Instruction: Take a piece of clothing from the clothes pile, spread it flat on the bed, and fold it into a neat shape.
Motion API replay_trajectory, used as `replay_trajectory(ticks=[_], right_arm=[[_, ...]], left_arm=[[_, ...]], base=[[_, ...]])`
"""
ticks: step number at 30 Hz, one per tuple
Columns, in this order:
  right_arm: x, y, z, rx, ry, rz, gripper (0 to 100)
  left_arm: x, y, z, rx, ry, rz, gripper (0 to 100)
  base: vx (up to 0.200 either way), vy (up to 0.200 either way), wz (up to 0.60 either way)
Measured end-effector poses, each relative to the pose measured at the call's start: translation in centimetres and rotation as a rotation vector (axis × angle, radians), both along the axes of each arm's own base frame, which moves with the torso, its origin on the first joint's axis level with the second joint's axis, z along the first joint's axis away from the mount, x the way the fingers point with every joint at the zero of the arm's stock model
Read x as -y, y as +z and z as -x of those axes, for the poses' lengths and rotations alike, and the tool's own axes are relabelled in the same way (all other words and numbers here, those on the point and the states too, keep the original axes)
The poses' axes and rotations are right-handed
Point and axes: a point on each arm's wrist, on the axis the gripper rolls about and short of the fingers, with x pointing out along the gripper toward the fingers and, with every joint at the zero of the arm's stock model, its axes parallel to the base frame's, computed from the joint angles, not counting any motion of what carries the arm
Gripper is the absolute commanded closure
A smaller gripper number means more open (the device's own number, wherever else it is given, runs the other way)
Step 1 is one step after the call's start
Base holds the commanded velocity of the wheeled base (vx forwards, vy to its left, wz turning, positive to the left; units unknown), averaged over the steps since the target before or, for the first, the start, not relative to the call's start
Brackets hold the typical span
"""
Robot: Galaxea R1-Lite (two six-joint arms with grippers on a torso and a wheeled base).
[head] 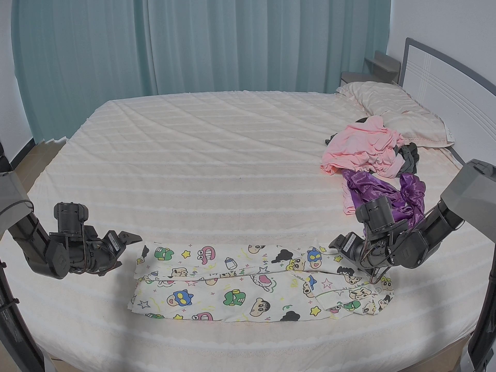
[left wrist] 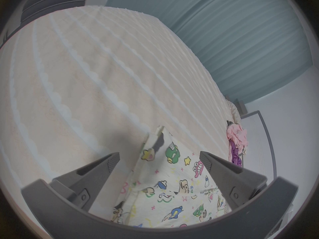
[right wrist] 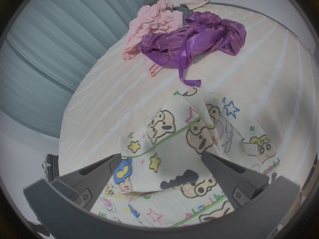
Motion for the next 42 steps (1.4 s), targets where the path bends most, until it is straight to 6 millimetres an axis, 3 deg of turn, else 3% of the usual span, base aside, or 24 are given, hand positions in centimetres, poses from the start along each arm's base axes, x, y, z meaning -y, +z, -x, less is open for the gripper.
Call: replay_trajectory(ticks=[7, 19, 20, 33, 42], right_arm=[[1.0, -1.6, -0.2, -0.046, -0.03, 0.016, 0], [1.5, -2.0, 0.2, -0.042, -0.04, 0.012, 0], [1.5, -2.0, 0.2, -0.042, -0.04, 0.012, 0], [1.6, -2.1, 0.4, -0.048, -0.04, 0.014, 0], [1.5, -2.1, 0.4, -0.049, -0.038, 0.014, 0]], left_arm=[[1.7, -0.7, -0.5, -0.016, -0.013, -0.044, 0], [3.6, -2.8, -0.7, -0.079, -0.06, -0.069, 0], [3.6, -2.9, -0.7, -0.083, -0.062, -0.069, 100], [3.5, -3.1, -0.7, -0.09, -0.058, -0.072, 100], [3.4, -2.0, -1.3, -0.042, -0.052, -0.071, 100]], base=[[0.0, 0.0, 0.0], [0.0, 0.0, 0.0], [0.0, 0.0, 0.0], [0.0, 0.0, 0.0], [0.0, 0.0, 0.0]])
